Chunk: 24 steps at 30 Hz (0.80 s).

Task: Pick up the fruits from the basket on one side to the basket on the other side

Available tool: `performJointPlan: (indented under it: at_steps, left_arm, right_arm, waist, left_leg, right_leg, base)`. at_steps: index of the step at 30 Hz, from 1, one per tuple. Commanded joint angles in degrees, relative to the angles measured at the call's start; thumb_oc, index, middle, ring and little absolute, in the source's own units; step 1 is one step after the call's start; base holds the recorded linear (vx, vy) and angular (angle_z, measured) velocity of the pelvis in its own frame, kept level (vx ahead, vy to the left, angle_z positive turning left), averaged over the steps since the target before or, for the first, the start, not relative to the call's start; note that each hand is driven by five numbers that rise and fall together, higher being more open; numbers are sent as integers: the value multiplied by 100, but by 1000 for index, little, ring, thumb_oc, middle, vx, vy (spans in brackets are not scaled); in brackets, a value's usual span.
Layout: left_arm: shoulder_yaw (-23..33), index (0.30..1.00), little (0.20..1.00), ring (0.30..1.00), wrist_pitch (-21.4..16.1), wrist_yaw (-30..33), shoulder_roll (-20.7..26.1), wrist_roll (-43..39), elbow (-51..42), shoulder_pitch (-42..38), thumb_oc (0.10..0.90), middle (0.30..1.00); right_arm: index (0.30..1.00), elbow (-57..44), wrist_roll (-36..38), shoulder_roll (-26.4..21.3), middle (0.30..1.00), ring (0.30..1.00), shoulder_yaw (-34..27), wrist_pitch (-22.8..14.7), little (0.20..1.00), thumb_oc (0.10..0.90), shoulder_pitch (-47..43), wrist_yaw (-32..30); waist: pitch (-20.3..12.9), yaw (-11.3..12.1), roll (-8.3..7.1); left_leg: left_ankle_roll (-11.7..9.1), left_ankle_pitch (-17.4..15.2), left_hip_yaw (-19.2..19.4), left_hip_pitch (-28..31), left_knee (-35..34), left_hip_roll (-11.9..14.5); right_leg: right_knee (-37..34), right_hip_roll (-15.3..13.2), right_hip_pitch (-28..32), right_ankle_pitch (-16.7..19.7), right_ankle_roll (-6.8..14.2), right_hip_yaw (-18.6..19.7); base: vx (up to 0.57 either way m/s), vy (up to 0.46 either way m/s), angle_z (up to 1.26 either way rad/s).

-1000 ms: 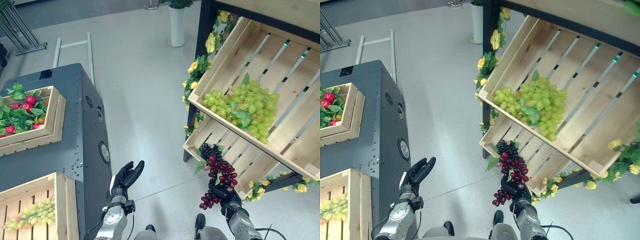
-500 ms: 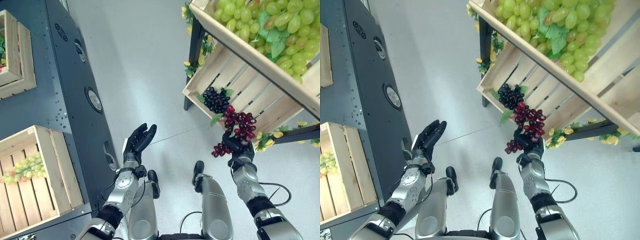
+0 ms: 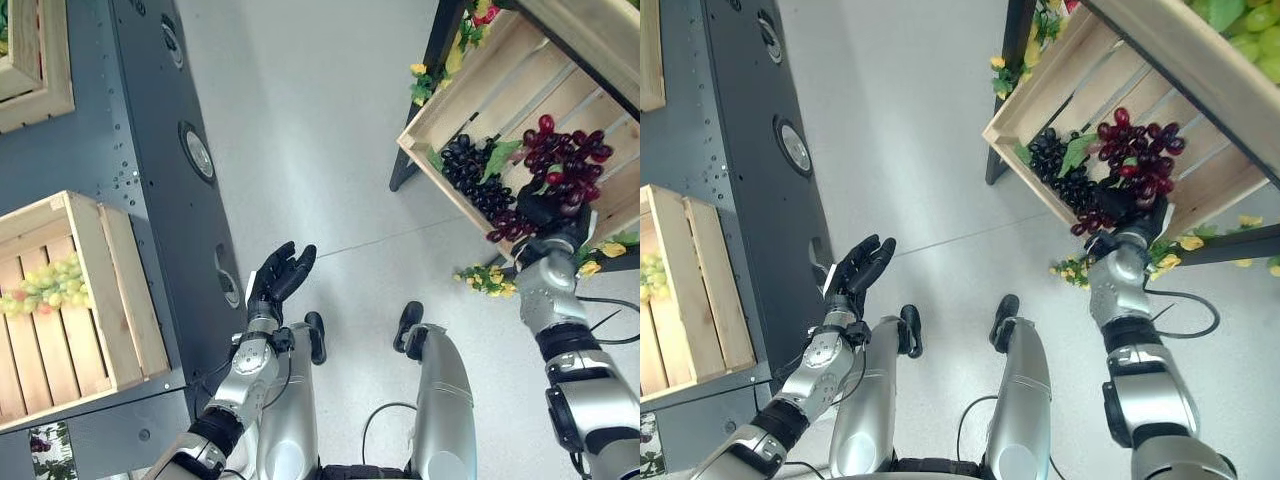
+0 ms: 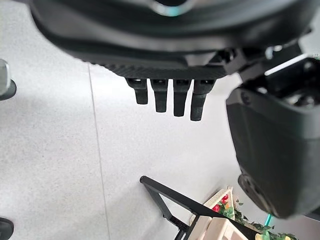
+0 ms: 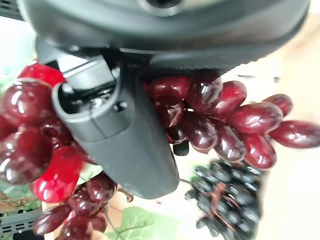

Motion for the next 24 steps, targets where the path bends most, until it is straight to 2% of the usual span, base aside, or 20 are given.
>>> performJointPlan:
  at_steps: [1,3,4,5,6,12,16,17,21,24]
  left_arm:
    - [-234,900,900,900,-561,22,256,-15,-949,56,800,900]
    - [-263,900,900,900,-563,37,293,-35,-988,63,800,900]
    - [-341,900,900,900,-576,84,404,-66,-1105,91,800,900]
    - [-336,900,900,900,-573,87,398,-65,-1110,90,800,900]
    - [-399,900,900,900,-584,110,485,-87,-1184,114,800,900]
    - [-510,900,900,900,-635,145,588,-51,-1242,184,800,900]
    - [-535,900,900,900,-675,101,645,-126,-1269,258,800,900]
    - [-527,900,900,900,-670,73,641,-122,-1278,271,800,900]
    - [-491,900,900,900,-703,-57,672,-175,-1314,298,800,900]
    - [-484,900,900,900,-667,-98,664,-157,-1354,302,800,900]
  right_arm:
    - [300,493,-885,-1283,300,300,-114,290,300,400,-1020,-453]
    - [300,686,-1029,-1405,300,300,-13,430,300,400,-1160,-470]
    - [300,1130,-1402,-1707,300,300,260,758,300,400,-1467,-391]
    - [300,1153,-1400,-1714,300,300,280,756,300,400,-1498,-381]
    - [300,1372,-1633,-1925,300,300,511,963,300,400,-1721,-411]
    - [300,1765,-2049,-2212,300,300,909,1167,300,400,-2194,-827]
    - [300,1742,-2607,-2301,300,300,1132,1366,300,400,-2484,-1067]
    - [900,1725,-2682,-2307,900,900,1207,1373,900,800,-2543,-1018]
    - [900,1654,-2756,-2385,900,900,1404,1493,900,800,-2666,-775]
    - [900,1693,-2669,-2396,900,900,1423,1381,900,800,-2619,-589]
  waist:
    - [-85,140,112]
    - [-85,159,112]
    - [-85,219,100]
    - [-85,213,107]
    - [-85,253,98]
    - [-85,313,129]
    - [-85,333,165]
    - [-85,333,173]
    - [-85,336,175]
    - [-85,342,166]
  left_leg:
    - [372,-619,88,130,72,-254]
    - [374,-611,75,108,75,-251]
    - [383,-588,34,43,81,-249]
    - [383,-588,33,37,82,-248]
    - [384,-563,2,-12,80,-249]
    - [383,-505,-57,-99,38,-266]
    - [357,-464,-43,-74,-43,-272]
    - [352,-456,-43,-66,-50,-276]
    - [350,-444,-11,1,-103,-262]
    - [352,-445,14,80,-134,-247]
  right_leg:
    - [687,62,399,-818,-196,-145]
    - [686,65,389,-811,-202,-161]
    - [687,67,353,-794,-221,-202]
    - [687,68,348,-793,-222,-203]
    - [698,65,313,-786,-238,-223]
    - [715,50,241,-784,-265,-264]
    - [672,41,261,-793,-263,-266]
    - [675,42,266,-798,-263,-259]
    - [671,18,313,-822,-265,-264]
    - [660,-7,380,-824,-259,-283]
  base:
    - [0,0,0]
    - [14,-24,2]
    - [25,-46,4]
    - [28,-66,8]
    - [14,-37,9]
    - [14,-27,8]
    - [0,0,0]
    - [0,0,0]
    - [0,0,0]
    - [1,0,4]
